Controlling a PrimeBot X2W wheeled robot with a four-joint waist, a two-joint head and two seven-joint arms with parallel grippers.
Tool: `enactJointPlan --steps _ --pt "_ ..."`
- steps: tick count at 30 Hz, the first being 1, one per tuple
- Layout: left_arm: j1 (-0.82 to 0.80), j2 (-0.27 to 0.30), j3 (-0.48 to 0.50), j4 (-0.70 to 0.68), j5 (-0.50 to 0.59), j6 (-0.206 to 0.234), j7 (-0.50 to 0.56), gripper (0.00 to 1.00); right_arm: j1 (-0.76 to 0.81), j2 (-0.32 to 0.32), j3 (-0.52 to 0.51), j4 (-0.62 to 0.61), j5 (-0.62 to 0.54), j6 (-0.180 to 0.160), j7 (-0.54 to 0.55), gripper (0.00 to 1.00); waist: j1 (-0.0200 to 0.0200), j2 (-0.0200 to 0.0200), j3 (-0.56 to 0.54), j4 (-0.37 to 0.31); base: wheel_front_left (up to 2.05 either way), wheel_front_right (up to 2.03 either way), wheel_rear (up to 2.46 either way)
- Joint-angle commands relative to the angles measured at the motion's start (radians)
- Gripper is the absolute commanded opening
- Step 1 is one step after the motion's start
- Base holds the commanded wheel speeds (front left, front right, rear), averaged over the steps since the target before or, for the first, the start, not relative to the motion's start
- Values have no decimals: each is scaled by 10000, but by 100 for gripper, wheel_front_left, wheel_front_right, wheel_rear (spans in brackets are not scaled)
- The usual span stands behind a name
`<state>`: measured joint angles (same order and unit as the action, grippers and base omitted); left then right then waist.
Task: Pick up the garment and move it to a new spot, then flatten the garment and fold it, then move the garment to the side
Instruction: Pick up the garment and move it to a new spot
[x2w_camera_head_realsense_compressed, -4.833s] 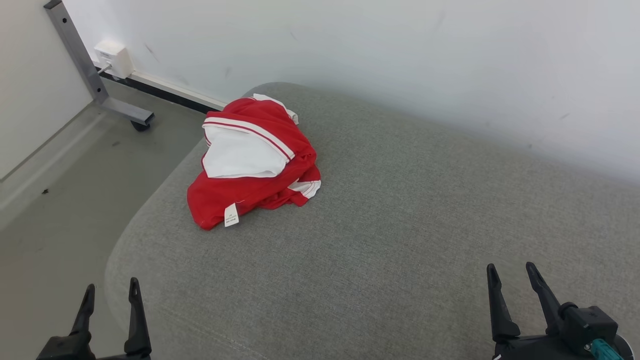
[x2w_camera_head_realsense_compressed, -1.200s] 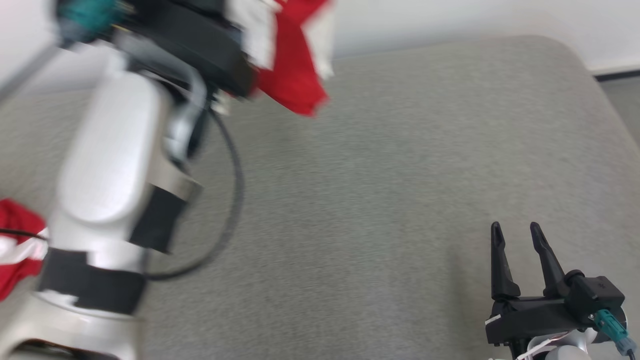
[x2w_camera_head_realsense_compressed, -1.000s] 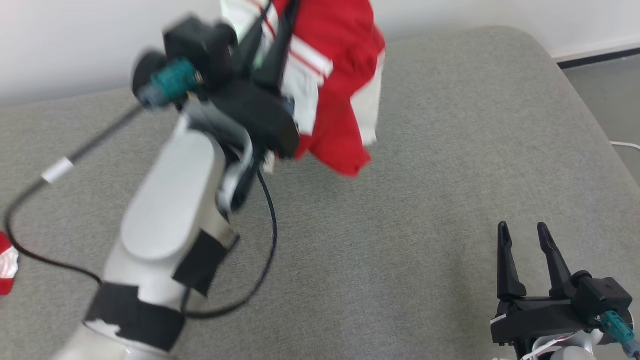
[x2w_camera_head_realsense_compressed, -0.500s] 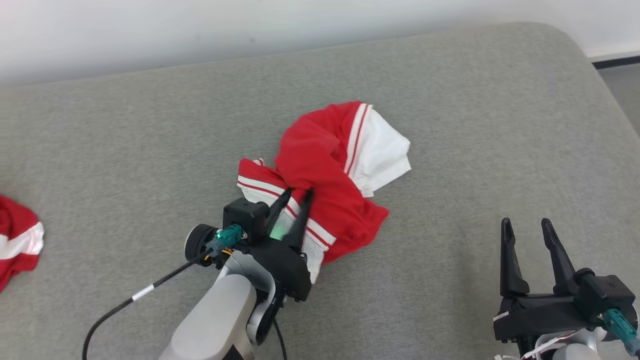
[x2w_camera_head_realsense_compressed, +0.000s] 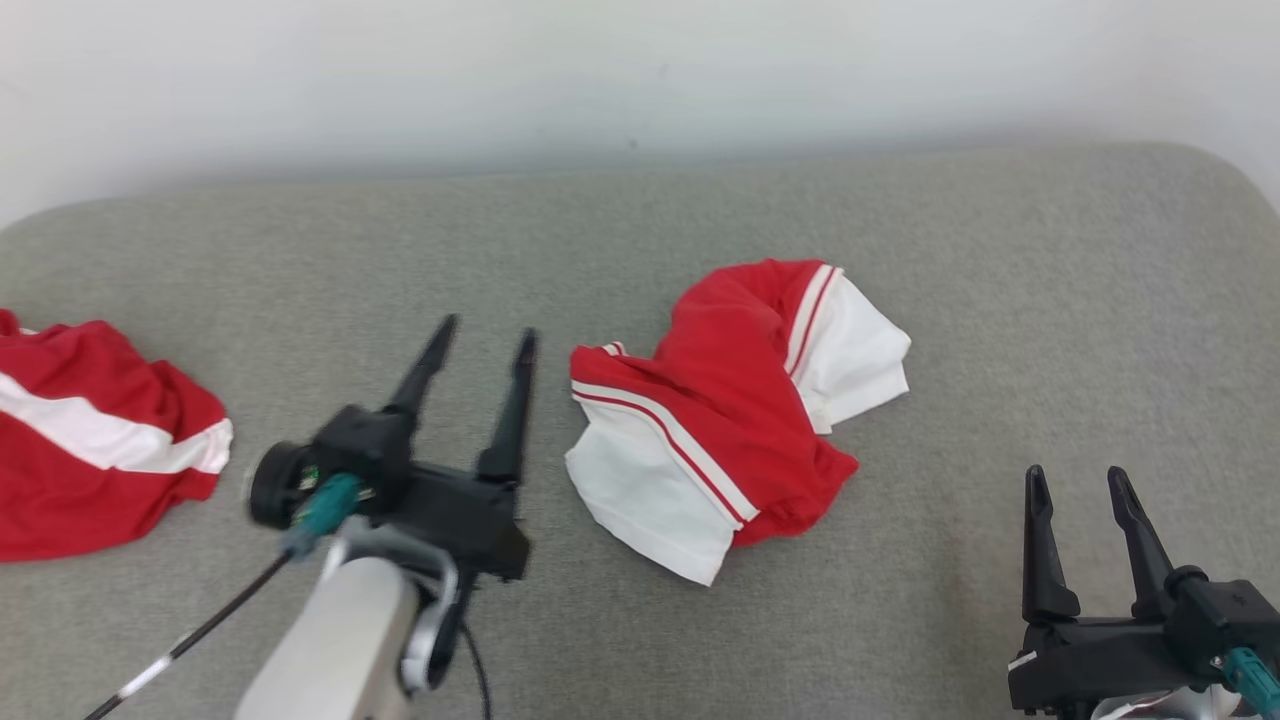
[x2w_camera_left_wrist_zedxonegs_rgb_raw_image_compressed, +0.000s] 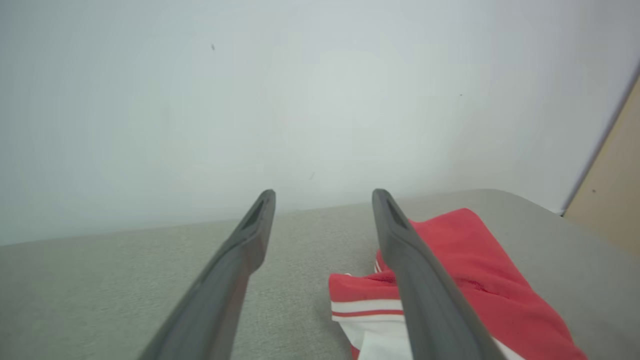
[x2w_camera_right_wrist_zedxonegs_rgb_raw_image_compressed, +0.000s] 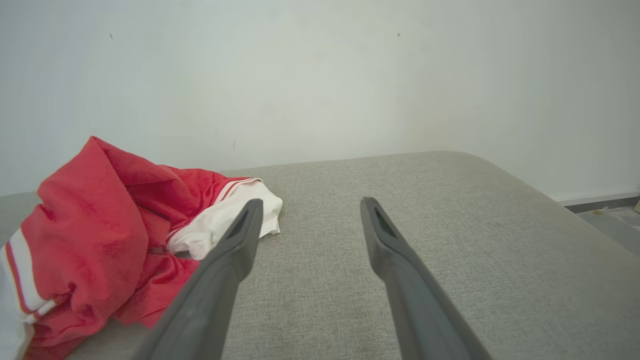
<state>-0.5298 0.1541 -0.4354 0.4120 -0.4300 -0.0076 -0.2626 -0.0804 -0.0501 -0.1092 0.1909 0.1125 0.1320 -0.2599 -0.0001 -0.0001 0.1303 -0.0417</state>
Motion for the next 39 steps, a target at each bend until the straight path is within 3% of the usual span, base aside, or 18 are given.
enactJointPlan --steps 1,9,14,24,39 --pt "236 74 198 -233 59 60 -29 100 138 -4 -32 -58 -53 -25 28 100 1 1 -469 477 0 0 0" --pt "1933 1035 1729 -1728 491 -107 -31 100 465 -2 -15 -373 -24 -25 259 100 1 1 -794 917 0 0 0" --pt "3162 1244 2527 -2434 579 -178 -32 100 660 -2 45 -504 18 -25 381 100 1 1 -1033 1064 0 0 0" --pt "4867 559 3363 -3148 999 -387 -33 100 1062 -2 -13 -677 135 -25 560 100 1 1 -1286 1253 0 0 0" --pt "5325 -83 4073 -2885 1616 -887 -33 100 1164 -2 56 -725 197 -25 666 100 1 1 -1331 1145 0 0 0"
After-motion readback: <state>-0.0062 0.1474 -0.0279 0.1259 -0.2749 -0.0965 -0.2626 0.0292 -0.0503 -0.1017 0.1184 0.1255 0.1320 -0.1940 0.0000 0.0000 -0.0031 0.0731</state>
